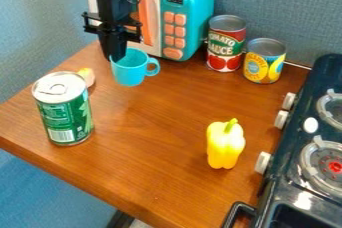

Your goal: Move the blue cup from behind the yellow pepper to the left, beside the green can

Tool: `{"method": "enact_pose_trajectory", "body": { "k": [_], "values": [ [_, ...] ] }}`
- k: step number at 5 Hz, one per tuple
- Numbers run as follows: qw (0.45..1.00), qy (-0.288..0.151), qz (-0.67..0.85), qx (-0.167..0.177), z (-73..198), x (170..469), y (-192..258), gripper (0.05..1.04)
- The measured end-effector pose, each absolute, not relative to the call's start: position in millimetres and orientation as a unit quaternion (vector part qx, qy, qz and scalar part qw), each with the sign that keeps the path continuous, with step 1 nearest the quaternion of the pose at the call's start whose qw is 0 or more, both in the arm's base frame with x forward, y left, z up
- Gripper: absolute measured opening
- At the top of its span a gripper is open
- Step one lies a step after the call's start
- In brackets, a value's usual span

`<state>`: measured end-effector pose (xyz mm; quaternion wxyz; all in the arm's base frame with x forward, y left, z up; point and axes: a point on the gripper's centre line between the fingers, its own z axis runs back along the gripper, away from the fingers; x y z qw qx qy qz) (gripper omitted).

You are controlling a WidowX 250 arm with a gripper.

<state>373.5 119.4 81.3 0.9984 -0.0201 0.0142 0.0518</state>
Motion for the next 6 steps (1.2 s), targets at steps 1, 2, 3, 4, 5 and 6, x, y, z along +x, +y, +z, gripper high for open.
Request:
{"method": "enact_pose_trajectory", "body": {
  "k": [1, 2, 3, 4, 5, 6],
  "values": [
    [0.998, 0.025, 0.054, -0.027, 71, 376, 129, 0.084],
    [0.997, 0.040, 0.060, -0.033, 58, 379, 140, 0.084],
    [0.997, 0.051, 0.055, -0.035, 56, 381, 142, 0.084],
    [0.997, 0.052, 0.046, -0.034, 54, 381, 143, 0.084],
    [0.997, 0.050, 0.037, -0.041, 53, 381, 141, 0.110],
    [0.997, 0.053, 0.032, -0.044, 49, 378, 141, 0.300]
  ]
}}
